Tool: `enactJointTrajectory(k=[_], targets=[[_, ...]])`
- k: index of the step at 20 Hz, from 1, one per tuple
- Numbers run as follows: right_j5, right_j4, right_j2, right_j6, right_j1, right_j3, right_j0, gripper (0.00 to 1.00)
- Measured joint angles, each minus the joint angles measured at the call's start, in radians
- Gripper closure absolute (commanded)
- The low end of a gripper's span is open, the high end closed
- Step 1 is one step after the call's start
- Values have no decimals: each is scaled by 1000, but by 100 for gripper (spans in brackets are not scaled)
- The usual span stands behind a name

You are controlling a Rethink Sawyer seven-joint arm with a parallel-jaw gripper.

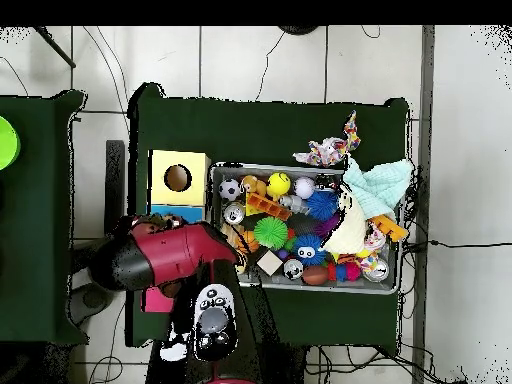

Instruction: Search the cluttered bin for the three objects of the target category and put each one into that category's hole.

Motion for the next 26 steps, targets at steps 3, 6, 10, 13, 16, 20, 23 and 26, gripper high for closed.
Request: enactJointTrajectory(k=[3, 6, 10, 13, 16, 20, 23, 26], targets=[[0, 0, 0, 0, 6, -15, 0, 100], [0, 0, 0, 0, 13, -25, 0, 100], [1, 0, 0, 0, 20, -35, 0, 100], [1, 0, 0, 0, 20, -37, 0, 100], [1, 0, 0, 0, 21, -37, -2, 100], [1, 0, 0, 0, 23, -37, -3, 100], [1, 0, 0, 0, 25, -37, -4, 100], [1, 0, 0, 0, 26, -37, -6, 100]])
